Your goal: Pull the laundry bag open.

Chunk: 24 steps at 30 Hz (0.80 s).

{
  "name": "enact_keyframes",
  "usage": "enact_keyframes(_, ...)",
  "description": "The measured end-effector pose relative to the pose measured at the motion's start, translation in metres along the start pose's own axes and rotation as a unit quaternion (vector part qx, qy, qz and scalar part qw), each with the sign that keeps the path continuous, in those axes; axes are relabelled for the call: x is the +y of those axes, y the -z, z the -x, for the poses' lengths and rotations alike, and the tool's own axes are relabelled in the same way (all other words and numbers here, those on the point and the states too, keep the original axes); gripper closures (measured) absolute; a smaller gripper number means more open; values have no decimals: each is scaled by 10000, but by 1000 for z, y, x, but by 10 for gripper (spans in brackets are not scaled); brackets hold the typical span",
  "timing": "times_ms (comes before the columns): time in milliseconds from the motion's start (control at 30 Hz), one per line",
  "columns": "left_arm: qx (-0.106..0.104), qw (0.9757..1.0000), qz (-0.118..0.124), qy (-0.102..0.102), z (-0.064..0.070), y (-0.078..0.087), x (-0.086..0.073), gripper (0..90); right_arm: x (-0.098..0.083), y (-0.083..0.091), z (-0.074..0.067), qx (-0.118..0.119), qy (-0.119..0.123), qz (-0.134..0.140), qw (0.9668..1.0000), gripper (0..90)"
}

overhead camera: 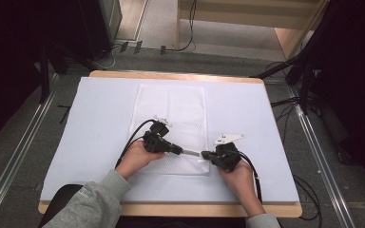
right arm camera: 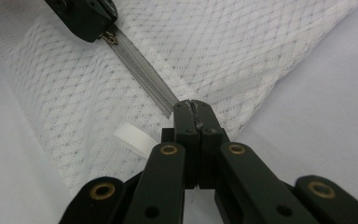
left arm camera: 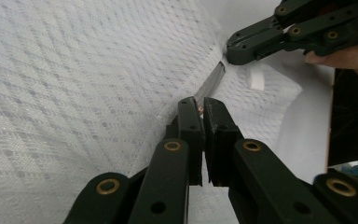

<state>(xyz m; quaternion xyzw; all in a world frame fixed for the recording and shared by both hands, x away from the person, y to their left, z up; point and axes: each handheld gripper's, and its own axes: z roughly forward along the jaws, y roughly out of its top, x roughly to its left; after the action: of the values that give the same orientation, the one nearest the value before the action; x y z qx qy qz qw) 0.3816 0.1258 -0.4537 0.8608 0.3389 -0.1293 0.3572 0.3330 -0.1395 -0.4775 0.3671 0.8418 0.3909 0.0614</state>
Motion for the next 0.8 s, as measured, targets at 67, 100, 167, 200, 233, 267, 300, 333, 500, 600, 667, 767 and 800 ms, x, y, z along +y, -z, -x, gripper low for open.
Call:
enact_keyframes(67, -10, 10000, -44, 12, 0, 0, -1, 881, 0, 0, 0, -4, 17, 9, 10000, 900)
enact_keyframes(100, -17, 10000, -53, 8, -1, 0, -1, 882, 0, 0, 0, -11, 21, 13, 10000, 900)
enact_keyframes(167, -22, 10000, -69, 1, -1, -1, -1, 882, 0, 0, 0, -15, 28, 15, 10000, 900)
enact_keyframes(200, -23, 10000, -74, 6, -1, -1, -1, 882, 0, 0, 0, -16, 33, 14, 10000, 900)
enact_keyframes(233, -34, 10000, -82, 29, -1, -1, -1, 882, 0, 0, 0, -15, 36, 14, 10000, 900)
enact_keyframes(267, -29, 10000, -81, 38, -1, -1, -1, 882, 0, 0, 0, -18, 35, 21, 10000, 900)
enact_keyframes(300, -29, 9999, -98, 33, -1, -1, -1, 882, 0, 0, 0, -18, 35, 23, 10000, 900)
enact_keyframes(333, -17, 9999, -98, 29, -1, -1, -2, 882, 0, 0, 0, -17, 38, 23, 10000, 900)
enact_keyframes(500, 71, 9999, -65, -62, 6, -1, -3, 880, 1, 0, -1, -53, 3, -24, 10000, 900)
enact_keyframes(600, 58, 10000, -23, -59, 6, -1, -2, 879, 3, 0, -1, -38, -148, -85, 9998, 900)
enact_keyframes(667, 56, 10000, -43, -13, 4, -3, -3, 879, 4, 0, -1, -32, -100, -96, 9999, 900)
enact_keyframes(767, 70, 10000, -67, 1, 4, -6, -3, 878, 7, -2, -1, -16, -90, -41, 9999, 900)
enact_keyframes(800, 83, 9999, -73, -9, 3, -7, -3, 878, 8, -3, -1, -34, -101, -7, 9999, 900)
